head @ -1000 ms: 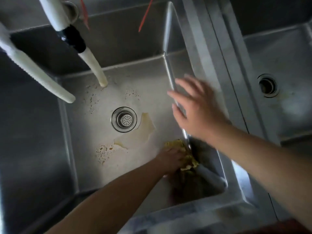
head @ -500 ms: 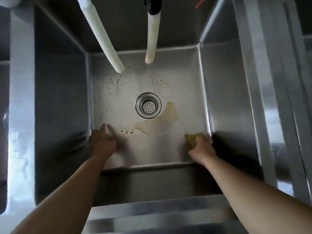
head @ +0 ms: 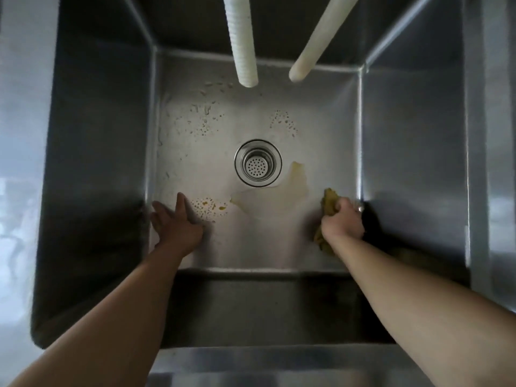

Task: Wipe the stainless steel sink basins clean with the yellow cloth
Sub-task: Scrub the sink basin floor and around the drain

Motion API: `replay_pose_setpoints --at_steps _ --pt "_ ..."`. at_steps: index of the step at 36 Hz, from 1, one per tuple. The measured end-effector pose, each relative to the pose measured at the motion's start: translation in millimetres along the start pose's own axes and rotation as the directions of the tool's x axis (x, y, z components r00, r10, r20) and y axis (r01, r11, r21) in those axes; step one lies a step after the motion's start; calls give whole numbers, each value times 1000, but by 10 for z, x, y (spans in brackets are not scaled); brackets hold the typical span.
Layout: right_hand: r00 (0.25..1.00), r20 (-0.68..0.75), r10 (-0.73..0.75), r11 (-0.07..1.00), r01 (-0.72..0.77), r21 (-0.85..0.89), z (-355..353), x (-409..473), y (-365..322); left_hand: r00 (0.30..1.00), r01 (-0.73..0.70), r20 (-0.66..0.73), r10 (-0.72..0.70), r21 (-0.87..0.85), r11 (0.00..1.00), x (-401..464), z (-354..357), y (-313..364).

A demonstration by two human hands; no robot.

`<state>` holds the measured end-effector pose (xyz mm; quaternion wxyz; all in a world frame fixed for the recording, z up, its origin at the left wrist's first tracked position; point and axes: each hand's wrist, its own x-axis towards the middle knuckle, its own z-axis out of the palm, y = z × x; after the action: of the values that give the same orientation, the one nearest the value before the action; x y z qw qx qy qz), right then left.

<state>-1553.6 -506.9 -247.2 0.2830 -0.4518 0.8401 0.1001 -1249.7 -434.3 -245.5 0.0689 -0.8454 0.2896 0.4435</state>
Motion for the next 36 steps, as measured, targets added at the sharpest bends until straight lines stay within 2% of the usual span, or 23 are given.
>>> replay_pose_setpoints --at_steps 5,7,9,11,14,16,18,21,23,26,28,30,32,34,36 --pt "979 25 -204 974 206 -94 -21 128 -542 1000 24 9 -24 -28 999 -20 1 23" --pt "924 105 -368 894 383 -231 65 47 -692 999 33 6 -33 -56 998 -34 1 46" --pt "804 266 -532 712 594 -375 182 -125 -816 999 33 0 -33 -80 996 -39 -2 69" --pt "652 443 -616 474 755 -453 283 -341 -913 1000 29 -1 -29 -92 995 -34 -1 71" --pt "412 655 -633 138 893 -428 361 -617 -923 999 34 1 -34 -102 994 -34 10 63" --pt "281 719 -636 -28 922 -385 393 -732 -872 999 42 3 -42 -105 994 -43 8 69" --pt "195 768 -611 -148 924 -352 421 -786 -790 999 49 7 -49 -107 993 -51 4 87" --pt "107 856 -505 -317 900 -300 413 -784 -642 998 59 12 -58 -101 993 -65 -5 110" --pt "60 889 -453 -383 888 -255 377 -746 -525 998 61 20 -59 -103 993 -70 -6 118" --pt "90 924 -372 -355 906 -231 305 -615 -372 998 66 28 -63 -118 991 -63 1 113" --pt "143 910 -390 -247 936 -253 198 -490 -307 998 64 30 -61 -120 991 -50 8 101" --pt "241 843 -481 36 966 -256 47 -347 -287 998 65 29 -63 -107 992 -32 15 96" --pt "395 707 -586 344 912 -223 -153 -181 -360 997 70 28 -68 -93 993 -19 26 97" --pt "571 499 -653 557 807 -195 -374 -3 -504 997 79 24 -77 -80 994 -15 34 102" --pt "696 267 -667 683 714 -154 -534 244 -659 996 87 27 -86 -78 993 -9 34 107"
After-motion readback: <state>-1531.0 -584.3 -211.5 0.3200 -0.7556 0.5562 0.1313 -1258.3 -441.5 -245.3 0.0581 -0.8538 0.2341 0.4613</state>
